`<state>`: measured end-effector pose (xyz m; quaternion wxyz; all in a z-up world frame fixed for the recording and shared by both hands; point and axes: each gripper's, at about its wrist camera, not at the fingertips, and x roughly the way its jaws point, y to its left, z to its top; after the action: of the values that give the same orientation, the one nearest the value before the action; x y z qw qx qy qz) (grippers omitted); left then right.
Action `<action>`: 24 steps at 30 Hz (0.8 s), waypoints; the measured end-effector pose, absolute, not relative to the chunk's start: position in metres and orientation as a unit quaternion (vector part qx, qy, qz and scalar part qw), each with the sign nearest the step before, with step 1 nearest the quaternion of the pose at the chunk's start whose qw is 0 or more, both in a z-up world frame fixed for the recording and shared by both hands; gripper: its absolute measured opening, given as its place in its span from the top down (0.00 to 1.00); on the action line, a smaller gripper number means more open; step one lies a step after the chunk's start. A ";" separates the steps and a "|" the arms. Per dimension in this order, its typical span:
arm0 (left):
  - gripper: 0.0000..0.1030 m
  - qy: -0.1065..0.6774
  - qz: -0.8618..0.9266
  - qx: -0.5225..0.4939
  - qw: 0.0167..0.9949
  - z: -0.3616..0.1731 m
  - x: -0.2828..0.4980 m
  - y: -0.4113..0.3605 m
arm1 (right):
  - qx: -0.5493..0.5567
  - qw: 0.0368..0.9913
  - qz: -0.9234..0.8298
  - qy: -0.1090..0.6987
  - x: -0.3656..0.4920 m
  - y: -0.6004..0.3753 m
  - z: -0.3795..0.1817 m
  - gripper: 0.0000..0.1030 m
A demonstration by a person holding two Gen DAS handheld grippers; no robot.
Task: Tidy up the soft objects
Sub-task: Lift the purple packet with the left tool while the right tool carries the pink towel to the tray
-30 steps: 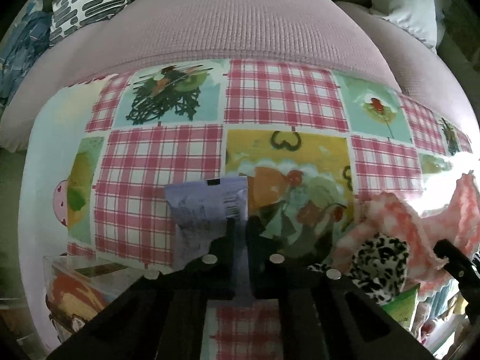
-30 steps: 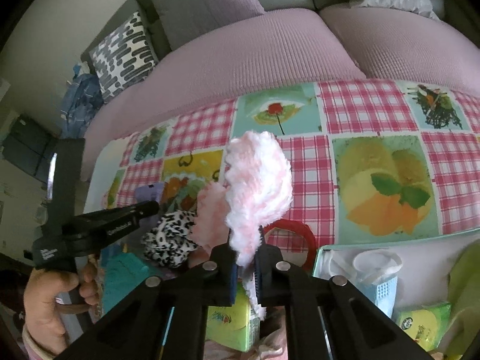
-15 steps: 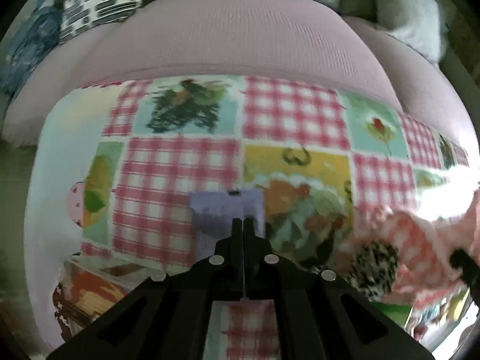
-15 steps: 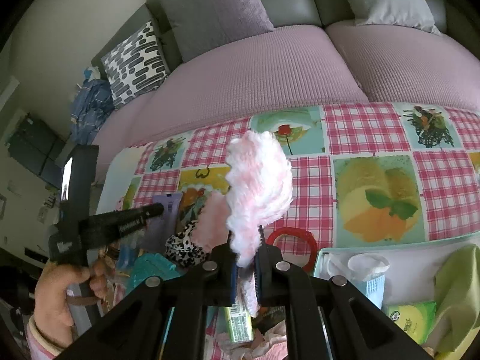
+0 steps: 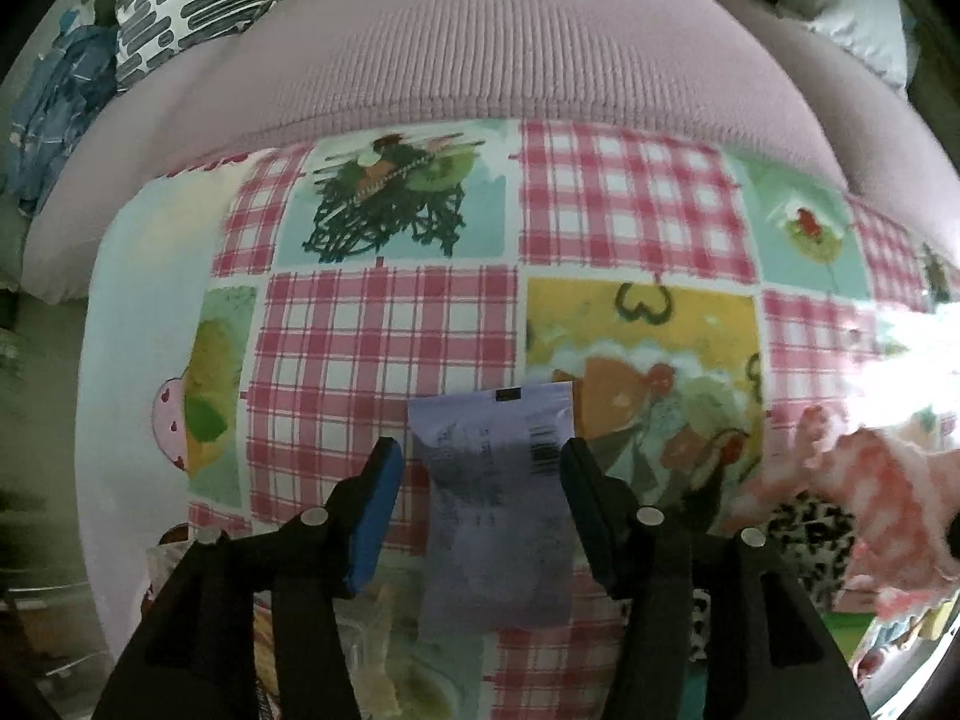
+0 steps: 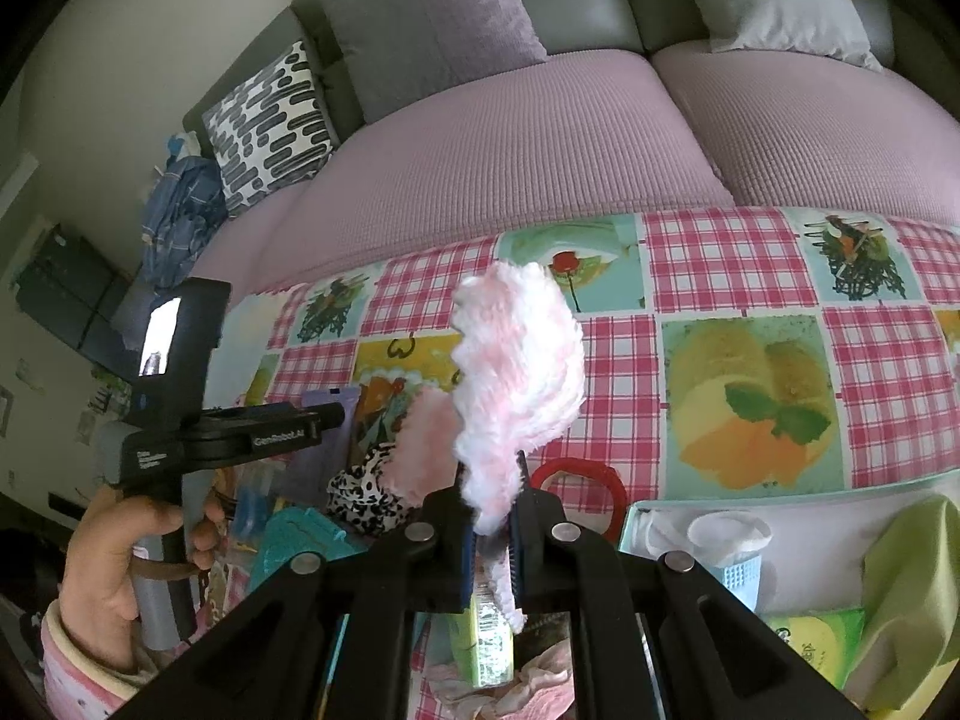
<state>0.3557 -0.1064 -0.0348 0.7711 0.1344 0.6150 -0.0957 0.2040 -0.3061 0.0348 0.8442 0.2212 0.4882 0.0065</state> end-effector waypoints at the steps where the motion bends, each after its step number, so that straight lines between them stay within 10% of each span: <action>1: 0.43 0.617 -0.096 0.134 0.769 -0.037 0.357 -0.107 | 0.221 0.844 0.007 0.489 0.204 -0.306 0.034 0.92; 24: 0.51 0.588 -0.110 0.111 0.793 0.007 0.330 -0.112 | 0.225 0.867 0.021 0.444 0.190 -0.304 0.085 0.92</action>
<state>0.3303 -0.1118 0.0074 0.7935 0.1112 0.5882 -0.1097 0.1895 -0.3037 0.0850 0.8668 0.2254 0.4443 0.0213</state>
